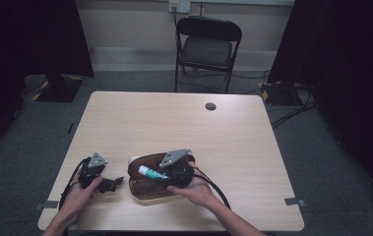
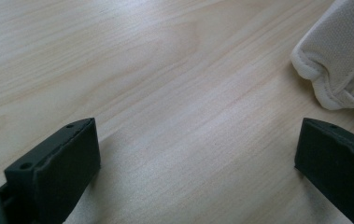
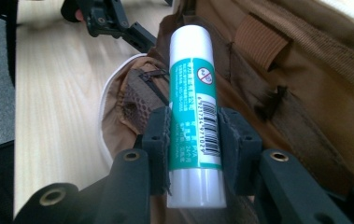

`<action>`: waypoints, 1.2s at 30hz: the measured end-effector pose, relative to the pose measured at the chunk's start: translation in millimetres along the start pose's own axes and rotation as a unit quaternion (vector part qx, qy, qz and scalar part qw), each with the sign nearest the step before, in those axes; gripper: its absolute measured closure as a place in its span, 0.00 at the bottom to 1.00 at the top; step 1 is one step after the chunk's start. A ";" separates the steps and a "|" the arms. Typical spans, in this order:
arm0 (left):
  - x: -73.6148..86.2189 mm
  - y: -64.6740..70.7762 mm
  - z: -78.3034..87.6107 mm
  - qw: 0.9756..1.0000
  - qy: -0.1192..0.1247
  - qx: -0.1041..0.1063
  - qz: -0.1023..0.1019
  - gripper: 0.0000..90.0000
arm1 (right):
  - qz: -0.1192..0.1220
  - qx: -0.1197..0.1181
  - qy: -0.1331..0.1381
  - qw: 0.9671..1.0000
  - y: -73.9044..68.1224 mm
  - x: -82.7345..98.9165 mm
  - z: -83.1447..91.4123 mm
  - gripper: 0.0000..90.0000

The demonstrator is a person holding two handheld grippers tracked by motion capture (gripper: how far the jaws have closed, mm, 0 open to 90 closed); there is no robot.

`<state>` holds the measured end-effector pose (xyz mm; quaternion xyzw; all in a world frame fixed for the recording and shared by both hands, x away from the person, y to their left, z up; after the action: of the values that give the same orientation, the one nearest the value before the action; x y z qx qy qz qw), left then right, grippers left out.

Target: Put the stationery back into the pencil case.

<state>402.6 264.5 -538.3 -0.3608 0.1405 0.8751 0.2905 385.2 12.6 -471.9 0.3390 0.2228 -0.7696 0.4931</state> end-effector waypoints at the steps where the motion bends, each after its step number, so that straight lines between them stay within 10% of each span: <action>1: 0.0 0.0 0.0 1.000 0.000 0.000 0.000 0.00 | -0.003 -0.004 0.000 1.000 0.6 0.0 -2.1 0.73; 36: -0.9 0.3 -0.5 1.000 0.000 -0.004 0.002 0.00 | -0.041 0.041 0.014 0.998 10.4 6.9 4.5 0.63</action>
<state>403.2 263.7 -538.0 -0.3620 0.1374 0.8760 0.2875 391.3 1.0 -474.0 0.3601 0.2116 -0.7927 0.4440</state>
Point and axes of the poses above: each handheld gripper's, and its own axes: z roughly backward along the jaws, x roughly out of its underside, y roughly to its right, the point moved 5 cm from there along -z, roughly forward along the jaws, and after that the axes turned 3 degrees about x, right-handed, at the moved point
